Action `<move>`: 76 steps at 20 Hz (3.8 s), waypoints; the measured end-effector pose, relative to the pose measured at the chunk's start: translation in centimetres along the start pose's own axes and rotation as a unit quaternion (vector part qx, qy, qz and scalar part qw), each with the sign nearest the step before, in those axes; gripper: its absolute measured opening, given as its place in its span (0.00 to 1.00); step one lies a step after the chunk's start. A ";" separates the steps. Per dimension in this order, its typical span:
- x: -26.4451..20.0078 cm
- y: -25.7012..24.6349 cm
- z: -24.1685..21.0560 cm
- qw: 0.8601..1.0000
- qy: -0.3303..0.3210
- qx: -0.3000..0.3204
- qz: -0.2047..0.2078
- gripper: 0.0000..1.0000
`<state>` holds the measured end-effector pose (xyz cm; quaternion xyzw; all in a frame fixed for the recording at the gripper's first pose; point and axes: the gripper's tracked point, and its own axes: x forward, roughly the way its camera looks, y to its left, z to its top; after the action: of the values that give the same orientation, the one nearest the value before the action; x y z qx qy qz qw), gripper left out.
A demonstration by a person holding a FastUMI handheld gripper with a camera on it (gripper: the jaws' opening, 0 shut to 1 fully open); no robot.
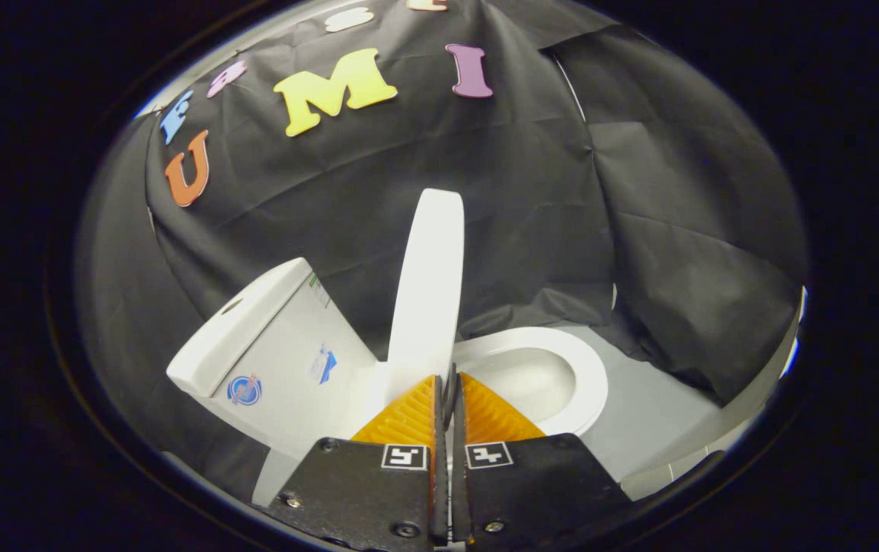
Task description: Open the toilet lid.
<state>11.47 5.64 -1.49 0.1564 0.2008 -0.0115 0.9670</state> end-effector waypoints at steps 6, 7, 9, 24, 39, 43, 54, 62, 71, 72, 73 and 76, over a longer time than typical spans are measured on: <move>-0.3 1.7 0.1 1.000 -0.004 -0.018 -0.003 0.05; -0.3 2.0 0.1 1.000 -0.006 -0.022 -0.003 0.05; -0.4 2.7 0.1 0.999 -0.009 -0.030 0.001 0.05; -0.7 6.6 -0.1 0.997 -0.020 -0.077 0.001 0.08; -0.6 11.2 -1.0 0.991 -0.025 -0.128 0.014 0.10; -0.4 12.5 -1.4 0.989 -0.025 -0.143 0.012 0.10; 0.0 16.4 -2.9 0.981 -0.020 -0.192 0.027 0.11; 0.1 17.6 -3.4 0.968 -0.027 -0.250 0.018 0.11; -6.1 18.9 2.1 0.961 -0.129 -0.215 0.120 0.50; -7.5 18.6 3.4 0.957 -0.156 -0.213 0.120 0.63; -8.4 18.1 4.5 0.953 -0.181 -0.208 0.121 0.75; -10.9 15.7 7.0 0.947 -0.229 -0.189 0.124 1.00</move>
<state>5.49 17.96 13.58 -0.0129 -0.0486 0.1111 0.9925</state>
